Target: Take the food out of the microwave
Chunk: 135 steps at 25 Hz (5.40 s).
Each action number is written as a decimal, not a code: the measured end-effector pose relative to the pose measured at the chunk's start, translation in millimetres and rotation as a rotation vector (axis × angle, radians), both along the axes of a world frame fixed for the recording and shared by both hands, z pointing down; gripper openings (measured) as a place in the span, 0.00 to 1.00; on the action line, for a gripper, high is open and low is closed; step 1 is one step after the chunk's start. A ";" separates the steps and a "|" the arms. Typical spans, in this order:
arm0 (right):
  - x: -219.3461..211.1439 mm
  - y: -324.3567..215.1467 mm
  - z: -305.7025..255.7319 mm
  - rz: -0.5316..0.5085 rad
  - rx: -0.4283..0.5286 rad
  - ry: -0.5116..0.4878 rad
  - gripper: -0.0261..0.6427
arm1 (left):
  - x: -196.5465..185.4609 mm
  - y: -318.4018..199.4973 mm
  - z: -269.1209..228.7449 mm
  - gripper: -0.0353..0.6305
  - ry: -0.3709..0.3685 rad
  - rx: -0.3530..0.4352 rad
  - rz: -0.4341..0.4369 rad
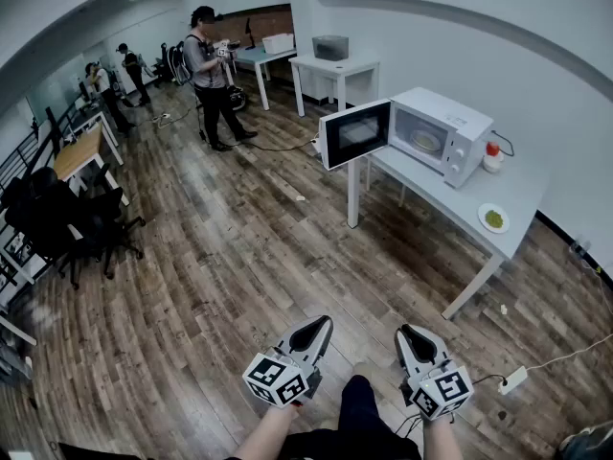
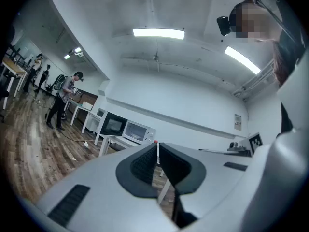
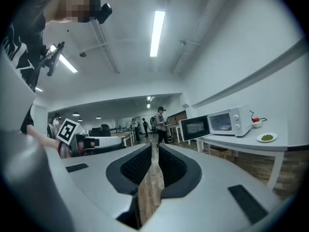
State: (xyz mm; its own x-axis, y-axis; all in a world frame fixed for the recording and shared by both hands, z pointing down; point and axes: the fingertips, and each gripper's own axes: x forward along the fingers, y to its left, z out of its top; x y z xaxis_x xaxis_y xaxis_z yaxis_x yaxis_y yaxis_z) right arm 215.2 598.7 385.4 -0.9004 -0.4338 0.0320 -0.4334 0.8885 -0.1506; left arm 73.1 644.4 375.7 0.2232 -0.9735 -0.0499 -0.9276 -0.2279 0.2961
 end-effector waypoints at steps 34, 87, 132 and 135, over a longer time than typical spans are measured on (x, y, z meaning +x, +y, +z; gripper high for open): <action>-47.8 -279.9 12.3 0.061 -0.119 -0.040 0.13 | -37.7 -280.5 -0.2 0.08 -0.002 -0.047 0.048; -163.1 -561.6 53.5 0.453 -0.317 -0.105 0.13 | -144.8 -611.0 47.7 0.08 0.063 -0.149 0.434; -150.8 -820.0 97.8 0.756 -0.039 0.432 0.14 | -79.8 -815.5 96.5 0.08 0.003 -0.188 0.584; -150.9 -826.5 105.1 0.769 -0.018 0.531 0.14 | -79.6 -819.8 99.5 0.08 -0.003 -0.192 0.609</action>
State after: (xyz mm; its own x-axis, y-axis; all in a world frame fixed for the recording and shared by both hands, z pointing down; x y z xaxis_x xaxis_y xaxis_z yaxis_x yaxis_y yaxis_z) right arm 64.3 -227.8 490.5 -0.2318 -0.8999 0.3694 -0.9175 0.3285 0.2244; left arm -6.5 -175.4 475.2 0.7392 -0.6636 0.1146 -0.6495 -0.6575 0.3819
